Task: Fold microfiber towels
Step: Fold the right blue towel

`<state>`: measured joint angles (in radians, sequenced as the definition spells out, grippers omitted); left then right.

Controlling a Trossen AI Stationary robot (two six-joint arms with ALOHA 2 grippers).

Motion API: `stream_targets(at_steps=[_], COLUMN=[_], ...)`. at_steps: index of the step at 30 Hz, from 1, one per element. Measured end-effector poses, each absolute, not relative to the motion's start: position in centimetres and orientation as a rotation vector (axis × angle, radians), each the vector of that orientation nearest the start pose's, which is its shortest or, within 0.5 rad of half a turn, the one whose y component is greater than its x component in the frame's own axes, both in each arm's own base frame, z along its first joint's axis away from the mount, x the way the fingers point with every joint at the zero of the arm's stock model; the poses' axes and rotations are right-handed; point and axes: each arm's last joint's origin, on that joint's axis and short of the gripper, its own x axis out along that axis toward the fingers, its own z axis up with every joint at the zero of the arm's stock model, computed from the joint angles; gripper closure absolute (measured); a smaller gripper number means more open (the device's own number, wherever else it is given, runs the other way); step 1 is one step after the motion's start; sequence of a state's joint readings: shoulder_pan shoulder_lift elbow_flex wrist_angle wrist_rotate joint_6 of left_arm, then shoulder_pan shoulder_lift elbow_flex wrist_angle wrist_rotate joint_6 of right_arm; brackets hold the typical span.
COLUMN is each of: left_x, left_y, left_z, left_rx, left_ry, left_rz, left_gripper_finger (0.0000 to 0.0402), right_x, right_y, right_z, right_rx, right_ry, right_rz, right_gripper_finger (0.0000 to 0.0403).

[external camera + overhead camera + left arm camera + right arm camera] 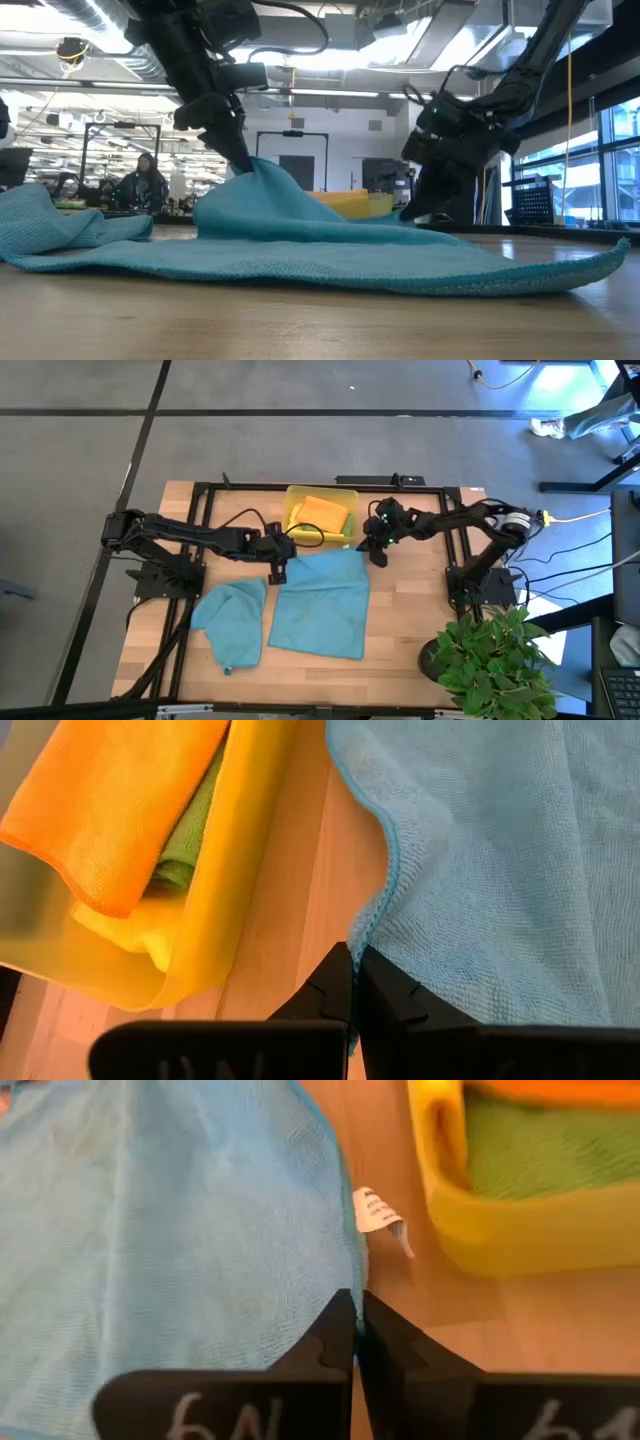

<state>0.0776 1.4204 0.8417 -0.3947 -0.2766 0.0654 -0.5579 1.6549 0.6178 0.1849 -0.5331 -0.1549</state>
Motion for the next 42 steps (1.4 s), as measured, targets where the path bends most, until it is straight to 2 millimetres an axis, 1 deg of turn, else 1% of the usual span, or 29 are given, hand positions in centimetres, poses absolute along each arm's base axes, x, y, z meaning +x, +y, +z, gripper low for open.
stream_targets(at_steps=[3,7,10,13,16,20,22,25,30,33,36,42], left_x=[27.0,27.1,27.5,28.0,28.5,28.8,28.7,28.3,27.3,26.8,26.5,26.1], left_y=[2.9,3.1,3.3,3.5,3.7,3.8,3.7,3.5,2.1,0.7,-1.1,-4.8], left_z=[20.2,20.5,21.4,22.6,24.0,25.1,25.3,25.0,24.3,24.1,23.9,24.0], left_rx=[0.168,0.230,0.274,0.339,0.387,0.420,0.424,0.435,0.438,0.433,0.431,0.408], left_ry=[0.989,0.989,0.966,0.939,0.910,0.906,0.925,0.980,1.093,1.129,1.138,1.076], left_rz=[0.310,0.348,0.387,0.438,0.473,0.476,0.473,0.456,0.411,0.383,0.346,0.281], left_gripper_finger=[0.0402,0.0402,0.0402,0.0402,0.0402,0.0402,0.0402,0.0402,0.0402,0.0402,0.0402,0.0402], right_x=[24.1,23.7,23.3,22.7,22.1,21.2,20.8,20.3,20.6,21.1,21.6,22.0], right_y=[-13.1,-12.2,-11.4,-10.9,-10.5,-10.2,-10.0,-9.5,-7.9,-6.2,-4.2,0.4], right_z=[13.4,16.3,18.2,19.8,21.1,22.4,22.8,23.1,23.1,23.0,23.1,23.0], right_rx=[0.262,0.200,0.141,0.087,0.044,0.016,0.015,0.018,0.031,0.038,0.041,0.038], right_ry=[0.713,0.648,0.612,0.589,0.557,0.522,0.519,0.536,0.557,0.559,0.559,0.569], right_rz=[0.011,-0.012,-0.057,-0.127,-0.190,-0.232,-0.233,-0.220,-0.155,-0.087,-0.003,0.106], right_gripper_finger=[0.0397,0.0398,0.0399,0.0399,0.0399,0.0399,0.0400,0.0400,0.0400,0.0401,0.0401,0.0401])
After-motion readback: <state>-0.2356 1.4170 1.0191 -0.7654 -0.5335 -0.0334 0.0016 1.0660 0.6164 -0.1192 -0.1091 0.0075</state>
